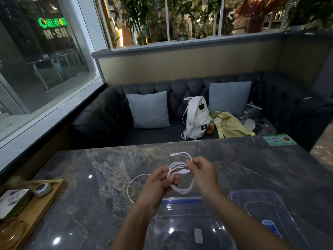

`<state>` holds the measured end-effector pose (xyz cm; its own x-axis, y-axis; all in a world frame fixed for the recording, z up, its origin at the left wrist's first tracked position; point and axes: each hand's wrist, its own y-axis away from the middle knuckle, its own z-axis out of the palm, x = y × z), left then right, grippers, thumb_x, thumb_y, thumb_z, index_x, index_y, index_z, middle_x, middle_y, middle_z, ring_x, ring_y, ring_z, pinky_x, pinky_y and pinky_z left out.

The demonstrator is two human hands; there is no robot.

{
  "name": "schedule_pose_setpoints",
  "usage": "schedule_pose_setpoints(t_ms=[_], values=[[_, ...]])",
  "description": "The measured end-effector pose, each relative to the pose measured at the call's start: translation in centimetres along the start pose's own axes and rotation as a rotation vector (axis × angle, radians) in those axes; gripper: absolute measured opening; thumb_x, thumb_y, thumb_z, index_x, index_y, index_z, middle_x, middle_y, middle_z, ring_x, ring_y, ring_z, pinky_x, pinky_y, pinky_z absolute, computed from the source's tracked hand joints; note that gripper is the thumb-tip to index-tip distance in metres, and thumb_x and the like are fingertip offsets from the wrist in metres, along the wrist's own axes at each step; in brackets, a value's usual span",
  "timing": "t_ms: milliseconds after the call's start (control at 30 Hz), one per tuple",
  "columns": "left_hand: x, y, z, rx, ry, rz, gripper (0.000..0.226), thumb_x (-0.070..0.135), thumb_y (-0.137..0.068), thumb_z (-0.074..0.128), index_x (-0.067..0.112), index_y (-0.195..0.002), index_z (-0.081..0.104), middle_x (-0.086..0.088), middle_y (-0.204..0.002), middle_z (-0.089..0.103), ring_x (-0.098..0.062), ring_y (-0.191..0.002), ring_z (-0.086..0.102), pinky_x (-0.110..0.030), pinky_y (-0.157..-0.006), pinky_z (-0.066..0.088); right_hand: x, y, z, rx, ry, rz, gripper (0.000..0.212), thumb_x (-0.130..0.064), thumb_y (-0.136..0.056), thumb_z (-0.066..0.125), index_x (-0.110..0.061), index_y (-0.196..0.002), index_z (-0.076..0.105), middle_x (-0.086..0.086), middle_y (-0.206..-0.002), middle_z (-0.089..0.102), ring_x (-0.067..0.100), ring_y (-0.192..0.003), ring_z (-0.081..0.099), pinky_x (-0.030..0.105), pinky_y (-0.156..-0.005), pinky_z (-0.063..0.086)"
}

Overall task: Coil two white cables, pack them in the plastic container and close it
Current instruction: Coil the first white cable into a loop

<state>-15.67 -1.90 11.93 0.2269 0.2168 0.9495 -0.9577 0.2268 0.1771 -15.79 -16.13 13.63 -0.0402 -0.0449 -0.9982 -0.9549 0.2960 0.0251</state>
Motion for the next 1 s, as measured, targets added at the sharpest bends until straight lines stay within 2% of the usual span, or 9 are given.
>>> schedule_pose_setpoints(t_ms=[100,167,267,367,433,533,733,867,1000], values=[[-0.2,0.1,0.2,0.06,-0.014,0.037,0.021,-0.006,-0.088,0.048,0.008,-0.102,0.056,-0.002,-0.069,0.068,-0.011,-0.061,0.063,-0.021,-0.057,0.053,-0.4,-0.1,-0.1,-0.078,-0.15,0.074,0.01,-0.007,-0.086,0.058,0.001,-0.08,0.061,0.003,-0.051,0.062,0.008,-0.04,0.055,0.019,-0.04,0.046],[-0.5,0.2,0.4,0.151,-0.408,0.176,0.024,0.002,-0.089,0.052,0.014,-0.111,0.051,0.0,-0.078,0.069,-0.012,-0.068,0.066,-0.028,-0.063,0.055,-0.4,-0.1,0.0,-0.104,-0.24,0.158,0.011,-0.005,-0.086,0.058,0.001,-0.077,0.061,0.001,-0.048,0.059,0.008,-0.036,0.05,0.019,-0.037,0.043],[-0.9,0.3,0.8,0.291,-1.143,0.365,0.028,0.027,-0.089,0.053,0.019,-0.115,0.045,-0.006,-0.088,0.07,-0.027,-0.083,0.066,-0.036,-0.067,0.047,0.0,0.0,0.1,-0.147,-0.326,0.282,0.01,-0.006,-0.086,0.059,0.002,-0.08,0.059,-0.002,-0.043,0.058,0.008,-0.037,0.048,0.019,-0.038,0.041],[-1.0,0.2,1.1,0.386,-1.447,0.375,0.032,0.033,-0.095,0.04,0.018,-0.122,0.044,-0.01,-0.097,0.07,-0.033,-0.089,0.065,-0.038,-0.068,0.044,0.4,0.2,0.1,-0.168,-0.34,0.324,0.012,-0.008,-0.086,0.059,0.002,-0.08,0.058,0.0,-0.044,0.06,0.01,-0.038,0.05,0.022,-0.039,0.044],[-1.2,0.4,1.3,0.398,-1.418,0.432,0.03,0.031,-0.096,0.037,0.015,-0.119,0.05,-0.011,-0.097,0.07,-0.035,-0.088,0.065,-0.038,-0.065,0.042,0.5,0.3,0.2,-0.118,-0.318,0.312,0.012,-0.01,-0.087,0.059,0.0,-0.079,0.059,0.005,-0.049,0.062,0.013,-0.039,0.055,0.023,-0.04,0.047],[-1.5,0.8,1.6,0.419,-1.166,0.565,0.015,0.018,-0.092,0.048,0.008,-0.097,0.058,-0.012,-0.084,0.069,-0.034,-0.076,0.064,-0.031,-0.057,0.032,0.4,0.5,0.6,-0.068,-0.244,0.254,0.005,-0.011,-0.088,0.056,-0.015,-0.09,0.059,0.01,-0.059,0.064,0.019,-0.045,0.059,0.029,-0.046,0.05],[-1.0,0.7,1.5,0.398,-1.278,0.674,0.012,0.009,-0.082,0.046,0.009,-0.079,0.057,-0.007,-0.072,0.058,-0.024,-0.06,0.054,-0.023,-0.059,0.028,-0.6,0.0,0.1,-0.37,0.252,0.134,0.033,-0.008,-0.092,0.044,-0.014,-0.063,0.06,0.011,-0.058,0.057,0.019,-0.045,0.058,0.023,-0.046,0.047],[-1.4,0.5,0.9,0.283,-0.993,0.395,0.014,0.017,-0.094,0.044,0.021,-0.08,0.043,0.01,-0.062,0.051,-0.004,-0.056,0.049,-0.02,-0.048,0.032,-1.2,-1.0,-1.3,-0.589,0.319,0.197,0.039,-0.002,-0.086,0.045,-0.015,-0.051,0.057,0.012,-0.057,0.054,0.017,-0.044,0.054,0.027,-0.048,0.05],[-0.2,0.1,0.6,0.218,-0.58,0.278,0.022,0.006,-0.089,0.054,0.016,-0.069,0.056,0.007,-0.052,0.06,0.0,-0.046,0.052,-0.014,-0.046,0.041,-1.1,-0.9,-2.0,-0.685,0.352,0.096,0.012,-0.014,-0.088,0.056,-0.013,-0.087,0.068,0.004,-0.072,0.064,0.014,-0.061,0.062,0.026,-0.053,0.054]])
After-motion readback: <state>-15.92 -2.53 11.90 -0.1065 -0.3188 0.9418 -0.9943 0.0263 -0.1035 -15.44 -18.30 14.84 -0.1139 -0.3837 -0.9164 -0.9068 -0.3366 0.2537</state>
